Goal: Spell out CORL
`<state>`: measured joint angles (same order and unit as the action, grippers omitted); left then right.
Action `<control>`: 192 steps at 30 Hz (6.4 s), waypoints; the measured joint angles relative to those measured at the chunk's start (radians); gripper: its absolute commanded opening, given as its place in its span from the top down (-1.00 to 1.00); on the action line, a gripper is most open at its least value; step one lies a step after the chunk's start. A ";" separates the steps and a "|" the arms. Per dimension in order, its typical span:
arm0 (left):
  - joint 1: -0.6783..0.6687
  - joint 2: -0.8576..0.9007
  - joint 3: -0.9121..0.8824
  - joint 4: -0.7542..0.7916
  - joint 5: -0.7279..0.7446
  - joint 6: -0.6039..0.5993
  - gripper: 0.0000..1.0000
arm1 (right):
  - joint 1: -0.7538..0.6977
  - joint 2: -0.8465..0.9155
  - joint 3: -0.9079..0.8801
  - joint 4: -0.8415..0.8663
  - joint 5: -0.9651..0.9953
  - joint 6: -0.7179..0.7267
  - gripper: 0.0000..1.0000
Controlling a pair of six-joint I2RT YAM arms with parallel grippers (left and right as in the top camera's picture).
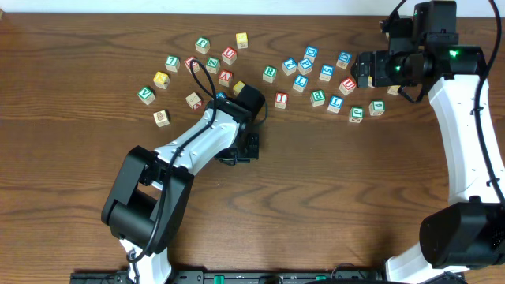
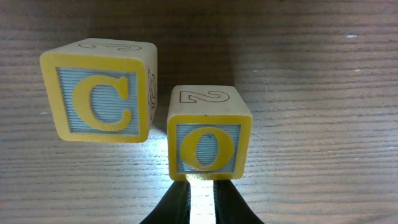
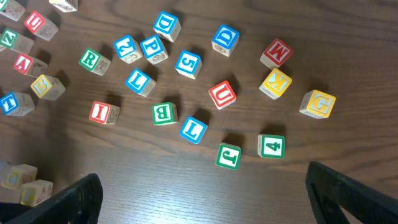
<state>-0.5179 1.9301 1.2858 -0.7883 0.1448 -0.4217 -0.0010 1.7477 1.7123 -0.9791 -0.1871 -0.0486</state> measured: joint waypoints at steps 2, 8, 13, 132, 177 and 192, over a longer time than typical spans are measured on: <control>0.000 0.000 0.000 -0.003 0.000 0.000 0.74 | 0.000 0.000 0.000 0.000 0.000 0.000 -0.99; 0.000 0.000 0.000 -0.013 0.000 0.000 0.73 | 0.000 0.000 0.000 0.000 0.000 0.000 -0.99; 0.000 0.000 0.000 -0.013 0.000 0.000 0.73 | 0.000 0.000 0.000 0.000 0.000 0.000 -0.98; 0.341 -0.245 0.126 -0.038 0.006 0.371 0.72 | 0.000 0.000 0.000 0.000 0.000 0.000 -0.98; 0.341 -0.245 0.143 -0.010 0.007 0.374 0.73 | 0.198 0.000 0.014 0.003 -0.068 0.053 -0.98; 0.343 -0.245 0.248 -0.001 -0.024 0.374 0.73 | 0.202 0.000 0.086 0.012 -0.048 0.064 -0.98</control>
<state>-0.1749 1.6848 1.5341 -0.7891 0.1211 -0.0475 0.2008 1.7477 1.7985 -0.9672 -0.2348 0.0154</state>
